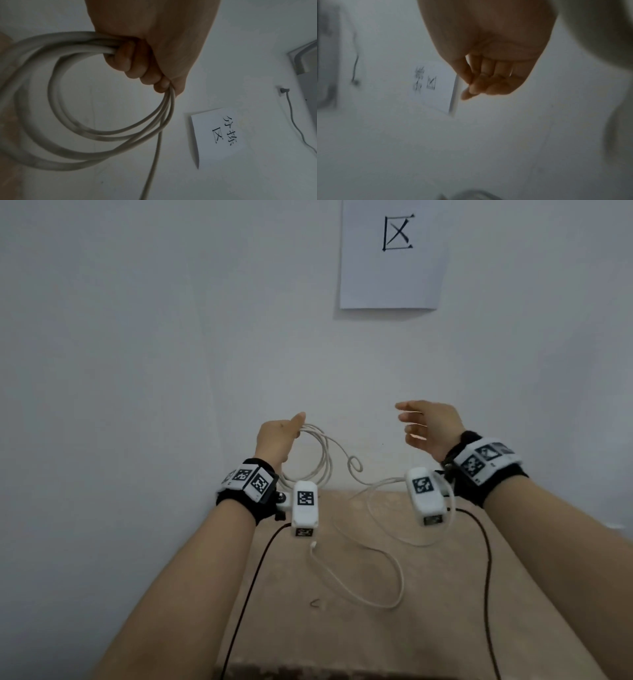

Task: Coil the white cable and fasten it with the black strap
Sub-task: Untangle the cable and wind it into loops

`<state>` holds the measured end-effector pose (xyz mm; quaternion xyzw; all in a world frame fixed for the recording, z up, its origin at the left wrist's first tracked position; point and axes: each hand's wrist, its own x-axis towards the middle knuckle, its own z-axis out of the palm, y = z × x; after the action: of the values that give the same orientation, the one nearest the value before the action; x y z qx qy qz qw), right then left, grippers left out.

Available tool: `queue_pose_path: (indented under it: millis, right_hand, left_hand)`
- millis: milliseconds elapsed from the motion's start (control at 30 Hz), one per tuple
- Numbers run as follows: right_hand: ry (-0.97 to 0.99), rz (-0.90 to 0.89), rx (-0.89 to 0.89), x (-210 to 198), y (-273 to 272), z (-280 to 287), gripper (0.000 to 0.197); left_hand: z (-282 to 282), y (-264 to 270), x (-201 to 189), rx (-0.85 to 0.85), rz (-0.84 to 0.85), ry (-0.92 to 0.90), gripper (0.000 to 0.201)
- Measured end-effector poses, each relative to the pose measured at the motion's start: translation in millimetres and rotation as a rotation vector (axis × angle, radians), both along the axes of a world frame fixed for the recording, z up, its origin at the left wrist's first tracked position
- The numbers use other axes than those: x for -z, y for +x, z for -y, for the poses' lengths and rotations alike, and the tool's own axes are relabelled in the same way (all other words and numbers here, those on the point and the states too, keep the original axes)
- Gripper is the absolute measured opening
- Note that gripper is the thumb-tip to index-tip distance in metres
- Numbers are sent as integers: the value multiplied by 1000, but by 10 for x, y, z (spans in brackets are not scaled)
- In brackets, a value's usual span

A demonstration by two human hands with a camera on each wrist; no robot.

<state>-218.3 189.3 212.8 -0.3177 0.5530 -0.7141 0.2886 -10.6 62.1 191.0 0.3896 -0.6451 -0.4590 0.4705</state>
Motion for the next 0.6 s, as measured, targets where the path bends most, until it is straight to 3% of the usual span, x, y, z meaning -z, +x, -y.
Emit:
queue_pose_path:
  millis: [133,267,333,433,500,600]
  right_hand:
    - [196,-594,219,213,127,87,24]
    - [275,-776,563,381,104,131,27]
    - [366,-981,602,442,121,178,27]
    - [534,-1489,522,586,183,264,29]
    - [581,-1535,505,634,174,313,30]
    - [540,-1295,601,633,107,389,30]
  left_hand:
    - [-116,18,-132,9,-77,-3,51]
    - [-176,108,-211,38,-25,-58,45]
    - [-171,158,-211,41,-43,-70,46]
    - [-129,237,-247,49,-121,-32,47]
    - [-105,273,-281,58,-101,-37,47]
    - [-126,280,-283,109,-23,-70,47]
